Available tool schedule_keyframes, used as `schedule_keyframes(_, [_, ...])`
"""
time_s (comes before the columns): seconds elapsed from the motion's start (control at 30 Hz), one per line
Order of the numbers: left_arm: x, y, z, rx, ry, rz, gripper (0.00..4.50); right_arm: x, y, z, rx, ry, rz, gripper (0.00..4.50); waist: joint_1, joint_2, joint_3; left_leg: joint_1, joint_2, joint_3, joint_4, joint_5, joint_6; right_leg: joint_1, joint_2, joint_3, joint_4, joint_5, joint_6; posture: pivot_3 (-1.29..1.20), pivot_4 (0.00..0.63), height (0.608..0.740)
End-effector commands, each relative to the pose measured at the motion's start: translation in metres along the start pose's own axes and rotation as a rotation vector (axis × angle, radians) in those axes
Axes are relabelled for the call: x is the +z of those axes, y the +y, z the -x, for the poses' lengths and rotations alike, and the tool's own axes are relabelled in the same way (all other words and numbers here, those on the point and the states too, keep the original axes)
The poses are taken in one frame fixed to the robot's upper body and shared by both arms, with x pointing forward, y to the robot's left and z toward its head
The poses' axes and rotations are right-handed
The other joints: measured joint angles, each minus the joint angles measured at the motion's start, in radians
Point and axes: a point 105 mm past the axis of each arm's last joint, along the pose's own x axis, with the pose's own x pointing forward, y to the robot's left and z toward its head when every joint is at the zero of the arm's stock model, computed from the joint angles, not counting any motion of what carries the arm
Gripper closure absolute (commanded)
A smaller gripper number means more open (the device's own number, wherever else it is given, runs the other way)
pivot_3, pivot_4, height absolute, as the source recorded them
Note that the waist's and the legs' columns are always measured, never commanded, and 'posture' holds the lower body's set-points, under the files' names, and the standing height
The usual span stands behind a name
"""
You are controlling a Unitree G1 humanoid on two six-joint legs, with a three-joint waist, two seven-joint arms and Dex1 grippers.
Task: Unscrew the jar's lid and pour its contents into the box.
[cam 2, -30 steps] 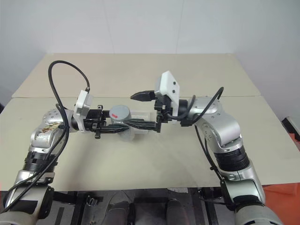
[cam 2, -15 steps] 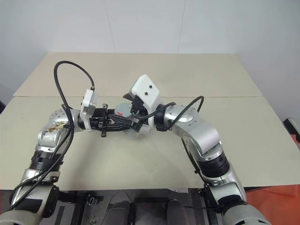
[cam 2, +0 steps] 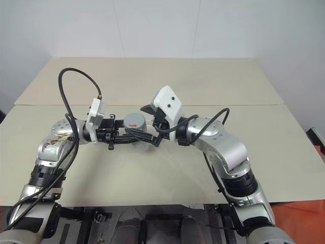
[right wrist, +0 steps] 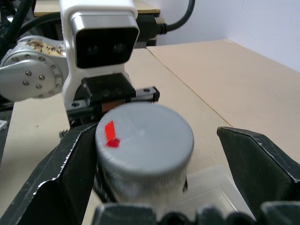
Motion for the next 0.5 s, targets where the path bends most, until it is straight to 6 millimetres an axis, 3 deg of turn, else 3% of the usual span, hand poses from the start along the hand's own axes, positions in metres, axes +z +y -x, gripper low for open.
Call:
schedule_keyframes(0.03, [0.012,-0.007,0.006,-0.026,-0.016,-0.056,2.53,0.013,-0.029,0.023,-0.142,-0.041,0.037,0.02,0.0,0.0,0.0,0.0,0.0,0.0,0.0,0.0,0.0,0.0,0.0,0.0,0.0,0.0,0.0,0.0,0.15,0.74])
schedule_keyframes(0.27, [0.011,-0.008,0.007,-0.022,-0.012,-0.054,2.53,0.011,-0.033,0.035,-0.152,-0.033,0.035,0.02,0.0,0.0,0.0,0.0,0.0,0.0,0.0,0.0,0.0,0.0,0.0,0.0,-0.001,0.0,0.0,0.0,0.15,0.74])
schedule_keyframes(0.5, [0.011,-0.005,0.009,-0.004,-0.009,-0.058,2.53,0.005,-0.025,0.048,-0.093,0.001,0.057,0.02,0.001,0.0,0.0,0.0,0.0,0.0,0.0,0.0,0.0,0.0,0.0,0.0,-0.001,0.0,0.0,0.0,0.15,0.74])
